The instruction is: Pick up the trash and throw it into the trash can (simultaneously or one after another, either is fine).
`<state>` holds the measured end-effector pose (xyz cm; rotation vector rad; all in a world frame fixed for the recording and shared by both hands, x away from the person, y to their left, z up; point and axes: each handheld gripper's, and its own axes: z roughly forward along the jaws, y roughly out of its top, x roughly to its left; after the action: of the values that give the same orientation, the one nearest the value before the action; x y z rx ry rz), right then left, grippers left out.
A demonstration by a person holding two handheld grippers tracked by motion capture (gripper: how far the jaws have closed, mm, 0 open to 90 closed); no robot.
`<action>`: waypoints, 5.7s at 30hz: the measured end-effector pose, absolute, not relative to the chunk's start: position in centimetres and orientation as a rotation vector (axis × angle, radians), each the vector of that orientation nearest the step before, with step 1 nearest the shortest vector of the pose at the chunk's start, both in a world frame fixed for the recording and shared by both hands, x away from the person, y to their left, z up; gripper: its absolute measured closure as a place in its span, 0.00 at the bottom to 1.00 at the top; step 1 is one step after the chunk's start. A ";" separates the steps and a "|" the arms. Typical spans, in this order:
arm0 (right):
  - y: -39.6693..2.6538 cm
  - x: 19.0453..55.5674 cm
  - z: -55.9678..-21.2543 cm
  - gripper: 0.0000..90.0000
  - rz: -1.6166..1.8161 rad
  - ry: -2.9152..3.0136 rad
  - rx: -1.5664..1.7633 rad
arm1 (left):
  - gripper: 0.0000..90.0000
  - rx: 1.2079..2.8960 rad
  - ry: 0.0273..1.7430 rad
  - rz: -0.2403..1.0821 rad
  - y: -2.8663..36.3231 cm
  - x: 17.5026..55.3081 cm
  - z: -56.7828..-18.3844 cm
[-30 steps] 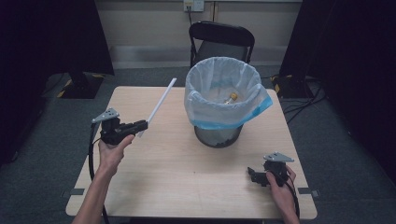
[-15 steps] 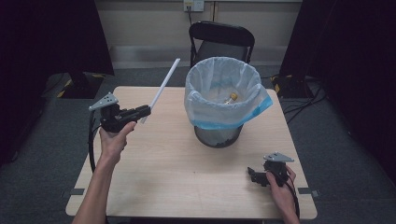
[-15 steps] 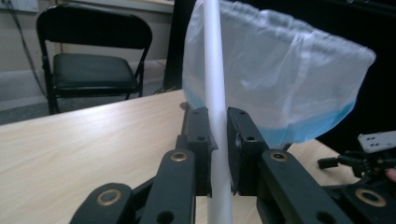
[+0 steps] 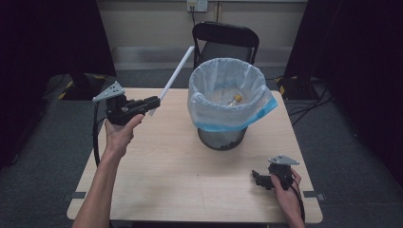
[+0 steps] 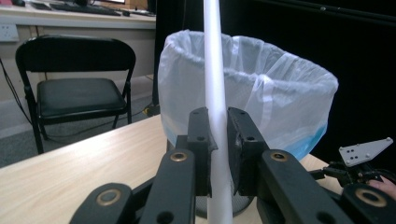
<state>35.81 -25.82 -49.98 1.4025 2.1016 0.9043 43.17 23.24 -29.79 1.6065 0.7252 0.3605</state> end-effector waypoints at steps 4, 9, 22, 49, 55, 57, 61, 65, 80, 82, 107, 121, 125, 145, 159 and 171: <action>-25.8 35.8 -50.0 0.12 0.904 2.102 1.403 | 0.90 1.606 0.695 0.369 22.8 43.3 -28.9; -25.8 35.8 -50.0 0.12 0.904 2.102 1.403 | 0.90 1.598 0.663 0.365 22.0 43.7 -27.9; -25.8 35.8 -50.0 0.12 0.904 2.102 1.403 | 0.90 1.620 0.597 0.330 18.7 44.9 -26.4; -25.8 35.8 -50.0 0.12 0.904 2.102 1.402 | 0.90 1.689 0.479 0.289 13.2 46.5 -23.5; -25.8 35.8 -50.0 0.12 0.904 2.102 1.402 | 0.90 1.701 0.472 0.262 11.9 47.2 -23.6; -25.8 35.8 -50.0 0.12 0.904 2.102 1.403 | 0.90 1.699 0.474 0.248 11.5 47.5 -23.6; -25.8 35.8 -50.0 0.12 0.903 2.100 1.403 | 0.90 1.705 0.473 0.242 10.7 48.1 -23.4; -25.8 35.8 -50.0 0.12 0.904 2.100 1.403 | 0.90 1.709 0.467 0.235 9.7 48.6 -23.0; -25.8 35.8 -50.0 0.12 0.904 2.100 1.403 | 0.89 1.810 0.480 0.233 7.1 50.1 -23.7; -25.8 35.8 -50.0 0.12 0.904 2.100 1.404 | 0.89 1.824 0.484 0.224 6.9 50.3 -23.9; -25.8 35.8 -50.0 0.12 0.904 2.100 1.404 | 0.25 1.802 0.527 0.227 8.2 50.4 -23.6; -25.8 35.8 -50.0 0.12 0.904 2.100 1.404 | 0.18 1.786 0.595 0.276 11.9 50.3 -23.7; -25.8 35.8 -50.0 0.12 0.904 2.100 1.404 | 0.18 1.769 0.611 0.263 13.0 50.4 -24.0; -25.8 35.8 -50.0 0.12 0.904 2.100 1.403 | 0.18 1.796 0.647 0.368 16.5 49.2 -25.5; -25.8 35.8 -50.0 0.12 0.904 2.100 1.404 | 0.18 1.845 0.696 0.420 18.9 47.8 -26.0; -25.8 35.8 -50.0 0.12 0.904 2.100 1.404 | 0.20 1.864 0.736 0.426 20.6 46.5 -28.2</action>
<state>35.80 -25.81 -49.98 1.4038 2.0999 0.9039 46.48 20.61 -28.25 1.8643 0.7358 0.4257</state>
